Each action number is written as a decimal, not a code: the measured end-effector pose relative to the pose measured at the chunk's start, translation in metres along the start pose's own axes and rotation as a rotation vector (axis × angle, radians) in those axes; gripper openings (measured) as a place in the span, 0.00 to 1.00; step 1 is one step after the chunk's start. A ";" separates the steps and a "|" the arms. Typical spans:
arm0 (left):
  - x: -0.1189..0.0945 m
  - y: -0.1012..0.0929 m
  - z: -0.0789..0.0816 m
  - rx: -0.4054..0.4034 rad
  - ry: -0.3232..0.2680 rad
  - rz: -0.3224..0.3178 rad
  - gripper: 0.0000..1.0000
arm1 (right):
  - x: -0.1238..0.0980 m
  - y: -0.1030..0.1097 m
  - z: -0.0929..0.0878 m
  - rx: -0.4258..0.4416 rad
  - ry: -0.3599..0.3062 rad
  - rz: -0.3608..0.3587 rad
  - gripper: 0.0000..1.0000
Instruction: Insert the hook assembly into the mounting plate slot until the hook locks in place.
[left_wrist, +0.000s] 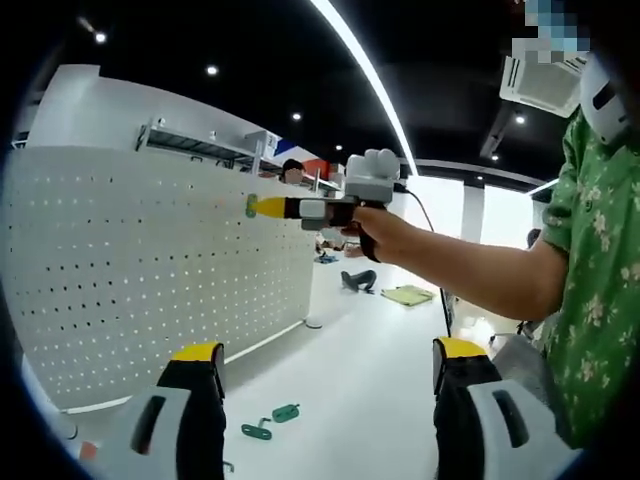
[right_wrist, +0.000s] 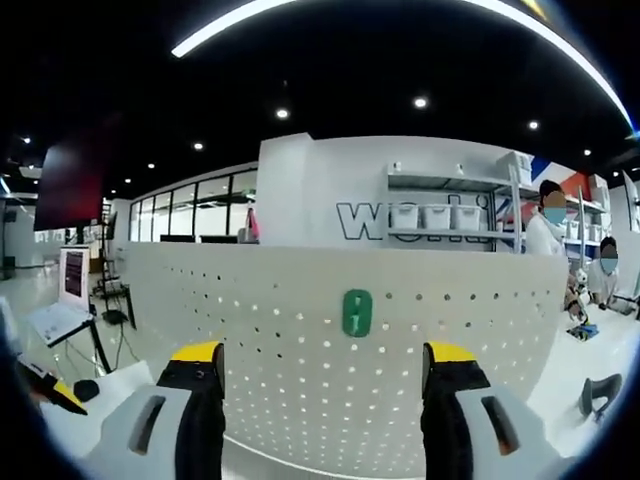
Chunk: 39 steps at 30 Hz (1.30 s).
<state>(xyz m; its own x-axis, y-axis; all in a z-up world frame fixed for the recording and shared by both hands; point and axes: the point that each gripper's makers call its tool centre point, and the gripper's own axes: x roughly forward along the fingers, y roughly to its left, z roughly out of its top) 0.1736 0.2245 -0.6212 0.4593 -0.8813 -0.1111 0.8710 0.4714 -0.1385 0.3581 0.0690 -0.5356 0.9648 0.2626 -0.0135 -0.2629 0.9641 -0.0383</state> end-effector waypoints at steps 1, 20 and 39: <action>-0.001 0.000 0.000 0.001 0.001 0.002 0.88 | -0.002 0.001 0.000 0.001 0.000 0.001 0.82; -0.006 -0.005 -0.002 0.009 0.009 0.016 0.88 | -0.052 0.026 -0.022 0.011 0.032 0.055 0.81; -0.012 -0.011 -0.015 0.004 0.035 0.029 0.87 | -0.099 0.060 -0.072 0.016 0.130 0.127 0.79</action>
<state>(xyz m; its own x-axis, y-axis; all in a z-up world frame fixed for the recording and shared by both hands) 0.1557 0.2300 -0.6331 0.4783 -0.8654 -0.1494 0.8579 0.4969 -0.1311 0.2466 0.0976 -0.6081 0.9153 0.3755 -0.1459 -0.3813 0.9244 -0.0127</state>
